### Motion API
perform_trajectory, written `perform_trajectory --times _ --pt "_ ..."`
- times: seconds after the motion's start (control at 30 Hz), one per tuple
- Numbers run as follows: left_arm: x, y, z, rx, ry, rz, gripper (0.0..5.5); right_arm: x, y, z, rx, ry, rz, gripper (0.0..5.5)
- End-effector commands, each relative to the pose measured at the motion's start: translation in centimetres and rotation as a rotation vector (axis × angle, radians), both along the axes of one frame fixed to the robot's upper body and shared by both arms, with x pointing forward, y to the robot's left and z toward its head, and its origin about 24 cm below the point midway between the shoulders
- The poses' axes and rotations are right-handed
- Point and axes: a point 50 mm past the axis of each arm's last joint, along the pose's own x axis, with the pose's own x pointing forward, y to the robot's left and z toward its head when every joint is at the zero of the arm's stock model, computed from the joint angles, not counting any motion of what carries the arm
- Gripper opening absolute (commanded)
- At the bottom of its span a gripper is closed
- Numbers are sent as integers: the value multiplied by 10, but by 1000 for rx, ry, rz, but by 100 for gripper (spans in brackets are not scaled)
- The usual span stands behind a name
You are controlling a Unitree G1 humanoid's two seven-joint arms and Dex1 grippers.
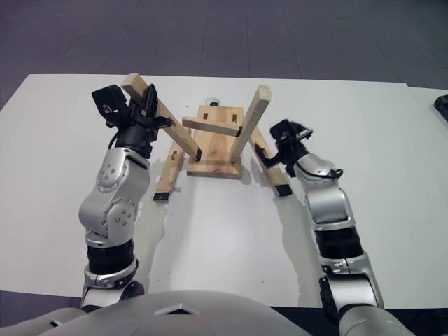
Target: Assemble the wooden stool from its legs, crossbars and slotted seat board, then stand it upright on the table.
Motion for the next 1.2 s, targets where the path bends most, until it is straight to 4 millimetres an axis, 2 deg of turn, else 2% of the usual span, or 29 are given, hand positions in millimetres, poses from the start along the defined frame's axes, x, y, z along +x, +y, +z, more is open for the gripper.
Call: perform_trajectory --times 0.03,0.23,0.33,0.47,0.63,0.8,1.0,1.2 --pt "-2 -1 -32 33 148 36 104 12 -3 55 59 -237 -34 540" --pt "-3 -4 -38 50 162 37 104 10 14 132 227 -560 35 540" --pt "-3 -7 -42 79 175 24 104 6 26 154 290 -630 82 540" --pt "-1 -13 -49 130 203 3 104 -7 56 174 354 -682 208 540" --pt "4 -18 -49 152 195 -5 104 -12 84 167 349 -630 279 540" --pt "4 -17 -62 169 224 -13 104 -10 105 142 245 -534 295 540" --pt "1 -20 -73 207 242 -46 104 -9 113 116 157 -440 277 540" --pt "-8 -18 -81 236 257 -53 104 -13 114 100 45 -417 291 540"
